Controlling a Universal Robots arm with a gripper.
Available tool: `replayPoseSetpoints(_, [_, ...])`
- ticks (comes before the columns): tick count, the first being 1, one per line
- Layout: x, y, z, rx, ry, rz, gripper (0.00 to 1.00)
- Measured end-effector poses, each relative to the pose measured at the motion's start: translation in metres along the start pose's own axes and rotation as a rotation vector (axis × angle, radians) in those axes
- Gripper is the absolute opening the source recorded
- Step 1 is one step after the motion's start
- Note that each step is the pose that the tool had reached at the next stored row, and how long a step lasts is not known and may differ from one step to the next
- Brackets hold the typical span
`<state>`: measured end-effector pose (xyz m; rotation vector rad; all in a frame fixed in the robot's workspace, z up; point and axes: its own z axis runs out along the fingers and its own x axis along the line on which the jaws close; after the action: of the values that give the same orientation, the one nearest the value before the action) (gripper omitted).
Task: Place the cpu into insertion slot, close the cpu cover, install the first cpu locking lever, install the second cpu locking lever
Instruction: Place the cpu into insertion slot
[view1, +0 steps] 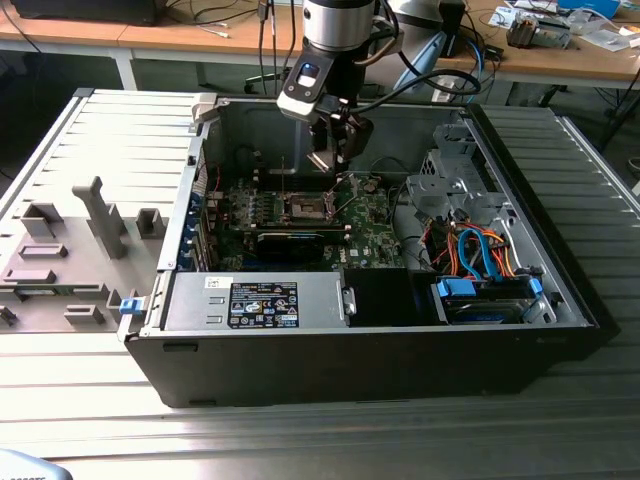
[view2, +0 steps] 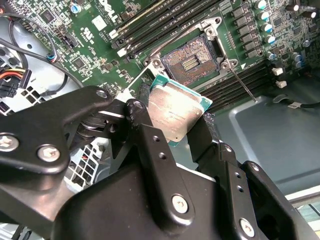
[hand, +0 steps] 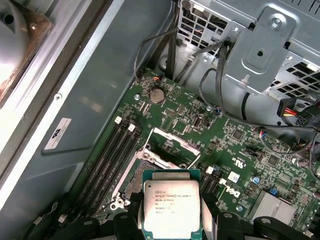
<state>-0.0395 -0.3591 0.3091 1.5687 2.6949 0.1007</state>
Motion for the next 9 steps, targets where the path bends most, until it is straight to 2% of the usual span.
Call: replayPoseSetpoints(9, [0.0,0.0,0.0001,-0.0002,-0.0011,0.017,0.55])
